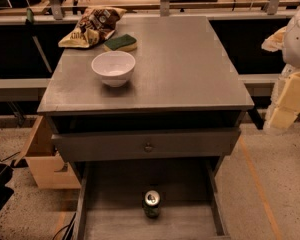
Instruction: Pick green can from middle drawer and place on counter
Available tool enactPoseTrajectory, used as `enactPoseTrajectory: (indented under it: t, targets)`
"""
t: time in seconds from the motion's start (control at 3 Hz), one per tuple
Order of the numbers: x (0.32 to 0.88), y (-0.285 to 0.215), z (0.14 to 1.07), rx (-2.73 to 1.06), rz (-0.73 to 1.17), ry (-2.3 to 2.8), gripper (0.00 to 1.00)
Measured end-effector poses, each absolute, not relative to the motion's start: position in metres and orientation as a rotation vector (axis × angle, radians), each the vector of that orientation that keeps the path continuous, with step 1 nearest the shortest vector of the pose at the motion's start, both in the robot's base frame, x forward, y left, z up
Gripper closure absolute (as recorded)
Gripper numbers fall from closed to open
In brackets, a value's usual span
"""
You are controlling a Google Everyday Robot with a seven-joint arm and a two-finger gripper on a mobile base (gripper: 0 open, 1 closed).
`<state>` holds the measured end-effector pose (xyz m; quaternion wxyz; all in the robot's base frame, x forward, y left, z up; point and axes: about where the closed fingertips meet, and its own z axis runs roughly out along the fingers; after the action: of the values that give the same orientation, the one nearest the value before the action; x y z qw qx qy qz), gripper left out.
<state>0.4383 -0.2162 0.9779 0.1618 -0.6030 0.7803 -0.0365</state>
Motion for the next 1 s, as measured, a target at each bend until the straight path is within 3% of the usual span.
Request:
enactPoseTrajectory:
  t: [1.0]
  targets:
    - [0.420, -0.254, 1.000, -1.588, -0.096, 2.174, 0.00]
